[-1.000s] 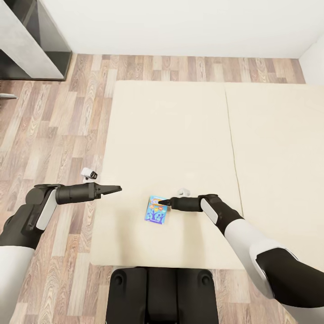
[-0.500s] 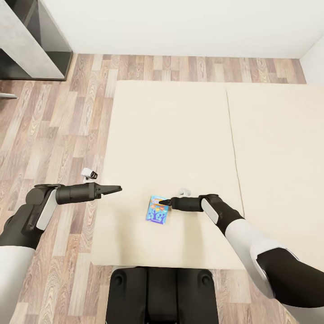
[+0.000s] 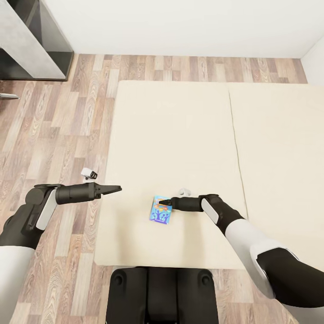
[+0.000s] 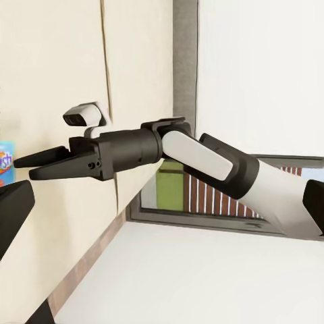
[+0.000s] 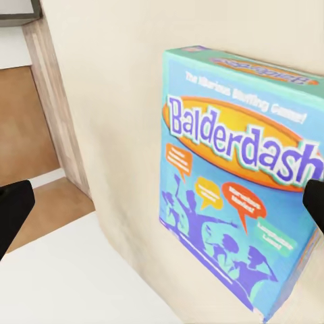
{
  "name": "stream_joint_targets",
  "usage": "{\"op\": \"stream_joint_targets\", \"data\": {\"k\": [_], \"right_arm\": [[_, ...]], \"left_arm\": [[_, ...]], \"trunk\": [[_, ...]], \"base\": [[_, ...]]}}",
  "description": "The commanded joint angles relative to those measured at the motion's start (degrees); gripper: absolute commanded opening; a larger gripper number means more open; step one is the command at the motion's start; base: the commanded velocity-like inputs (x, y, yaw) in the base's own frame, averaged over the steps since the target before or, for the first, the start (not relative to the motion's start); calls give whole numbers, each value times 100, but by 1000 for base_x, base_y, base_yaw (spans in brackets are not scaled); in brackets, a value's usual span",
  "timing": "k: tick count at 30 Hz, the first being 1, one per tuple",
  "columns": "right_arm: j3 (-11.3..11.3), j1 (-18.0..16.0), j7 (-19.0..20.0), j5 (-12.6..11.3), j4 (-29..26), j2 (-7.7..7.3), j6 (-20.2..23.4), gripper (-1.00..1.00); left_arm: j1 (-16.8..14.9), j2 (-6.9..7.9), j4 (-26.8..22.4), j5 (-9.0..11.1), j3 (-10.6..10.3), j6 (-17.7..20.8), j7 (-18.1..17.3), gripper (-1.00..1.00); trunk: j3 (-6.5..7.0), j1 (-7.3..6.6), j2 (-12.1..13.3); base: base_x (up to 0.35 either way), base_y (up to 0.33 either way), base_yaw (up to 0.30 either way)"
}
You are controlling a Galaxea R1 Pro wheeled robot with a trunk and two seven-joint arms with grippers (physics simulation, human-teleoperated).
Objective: Put all the toys in the child's room - the three board games (two on the bed and one on the table), the two jigsaw puzzles on the table, and the tennis ball on the table - inside the toy box on the table in the child's room.
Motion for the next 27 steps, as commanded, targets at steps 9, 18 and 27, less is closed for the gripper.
{"op": "stream_joint_targets", "data": {"k": [9, 18, 27], "right_arm": [[20, -3, -2, -38, -2, -2, 28, 100], [20, -3, 16, -37, -2, -15, 28, 100], [20, -3, 40, -44, -2, -34, 28, 100]], "left_arm": [[-2, 5, 1, 17, -7, 46, -6, 100], [-2, 5, 1, 15, -13, 46, -2, 100], [-2, 5, 1, 13, -15, 46, -2, 100]], "trunk": [[-6, 3, -9], [-6, 3, -9], [-6, 3, -9]], "base": [[0, 49, 0], [26, 54, 0], [5, 6, 0]]}}
